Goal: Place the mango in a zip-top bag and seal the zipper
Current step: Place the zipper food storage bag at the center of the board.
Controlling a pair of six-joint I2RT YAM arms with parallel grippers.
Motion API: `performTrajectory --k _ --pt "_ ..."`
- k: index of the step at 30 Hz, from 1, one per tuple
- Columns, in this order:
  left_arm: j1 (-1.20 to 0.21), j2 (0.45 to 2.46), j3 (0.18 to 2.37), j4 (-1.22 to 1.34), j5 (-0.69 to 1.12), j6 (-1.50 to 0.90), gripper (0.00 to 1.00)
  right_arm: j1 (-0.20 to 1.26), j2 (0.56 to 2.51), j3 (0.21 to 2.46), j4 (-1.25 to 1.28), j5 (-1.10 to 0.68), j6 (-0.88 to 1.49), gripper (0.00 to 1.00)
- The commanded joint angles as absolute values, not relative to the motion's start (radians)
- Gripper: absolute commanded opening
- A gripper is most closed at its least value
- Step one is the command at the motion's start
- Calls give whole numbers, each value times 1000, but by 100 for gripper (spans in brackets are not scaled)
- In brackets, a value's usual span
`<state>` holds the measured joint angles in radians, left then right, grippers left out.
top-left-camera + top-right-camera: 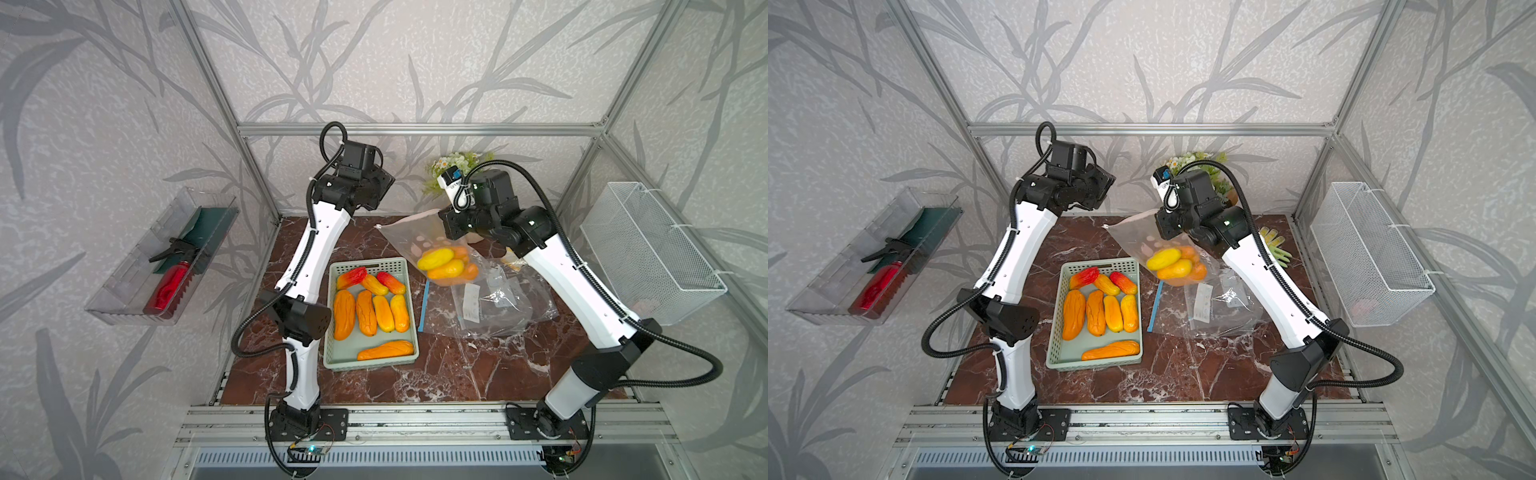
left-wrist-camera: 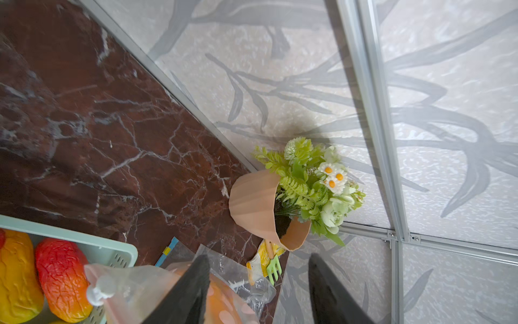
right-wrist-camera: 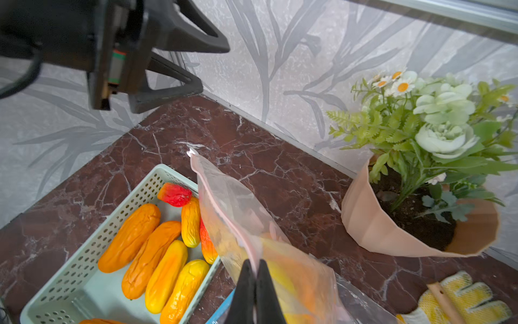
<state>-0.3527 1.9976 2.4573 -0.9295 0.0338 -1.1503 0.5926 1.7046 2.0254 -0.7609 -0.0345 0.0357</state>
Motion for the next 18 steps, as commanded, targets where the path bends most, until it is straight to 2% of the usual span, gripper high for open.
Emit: performTrajectory --k 1,4,6,13,18 --pt "-358 1911 2396 -935 -78 -1099 56 582 1776 2156 -736 -42 144 0" --pt "-364 1864 2311 -896 -76 -1097 55 551 1849 2240 -779 -2 206 0" --pt "-371 1846 2276 -883 -62 -1089 54 522 1869 2219 -769 25 239 0" --pt "-405 1800 2138 -850 -17 -1085 52 362 1813 1864 -625 0 471 0" --pt "-436 1787 2101 -842 0 -1056 50 292 1749 1691 -537 -29 501 0"
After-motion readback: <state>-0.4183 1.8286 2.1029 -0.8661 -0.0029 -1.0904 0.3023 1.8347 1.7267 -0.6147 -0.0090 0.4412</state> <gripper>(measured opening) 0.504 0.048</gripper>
